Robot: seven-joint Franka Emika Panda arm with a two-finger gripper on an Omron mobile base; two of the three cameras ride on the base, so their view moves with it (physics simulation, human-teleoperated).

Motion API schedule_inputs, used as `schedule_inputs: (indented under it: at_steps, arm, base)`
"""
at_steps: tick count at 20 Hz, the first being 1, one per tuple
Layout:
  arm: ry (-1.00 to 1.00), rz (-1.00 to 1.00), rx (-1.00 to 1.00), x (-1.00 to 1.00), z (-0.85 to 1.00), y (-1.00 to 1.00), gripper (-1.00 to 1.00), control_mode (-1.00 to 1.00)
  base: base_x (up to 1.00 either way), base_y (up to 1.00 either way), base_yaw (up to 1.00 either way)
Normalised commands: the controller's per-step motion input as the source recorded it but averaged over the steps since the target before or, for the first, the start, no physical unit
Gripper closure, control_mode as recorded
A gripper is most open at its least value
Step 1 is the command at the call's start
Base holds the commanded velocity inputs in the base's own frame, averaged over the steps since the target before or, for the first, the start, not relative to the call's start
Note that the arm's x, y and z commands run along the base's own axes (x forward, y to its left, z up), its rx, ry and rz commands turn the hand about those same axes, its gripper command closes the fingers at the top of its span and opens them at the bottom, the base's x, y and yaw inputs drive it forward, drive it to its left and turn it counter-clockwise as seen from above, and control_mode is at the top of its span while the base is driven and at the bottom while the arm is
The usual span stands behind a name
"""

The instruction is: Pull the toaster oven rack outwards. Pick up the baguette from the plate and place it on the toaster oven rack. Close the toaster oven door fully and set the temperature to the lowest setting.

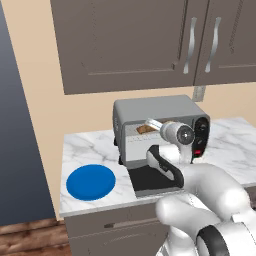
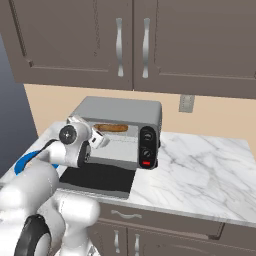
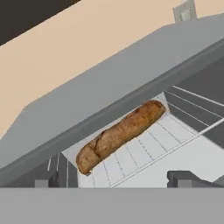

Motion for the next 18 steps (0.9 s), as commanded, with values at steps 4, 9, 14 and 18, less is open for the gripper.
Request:
schedule_inputs:
  at_steps: [4, 9, 14, 18]
  arm:
    - [0.00, 0.12, 0.07, -0.93, 0.71, 0.00, -1.00, -1.00]
    - [0.02, 0.05, 0.07, -0.64, 0.72, 0.00, -1.00, -1.00]
    - [0.12, 0.00, 0.01, -0.38, 0.46, 0.00, -1.00, -1.00]
    - [0.21, -0.05, 0.03, -0.42, 0.62, 0.00, -1.00, -1.00]
  base:
    - [0.00, 0.00, 0.00]
    - [0.00, 0.00, 0.00]
    - [0.00, 0.00, 0.00]
    - [0.00, 0.00, 0.00]
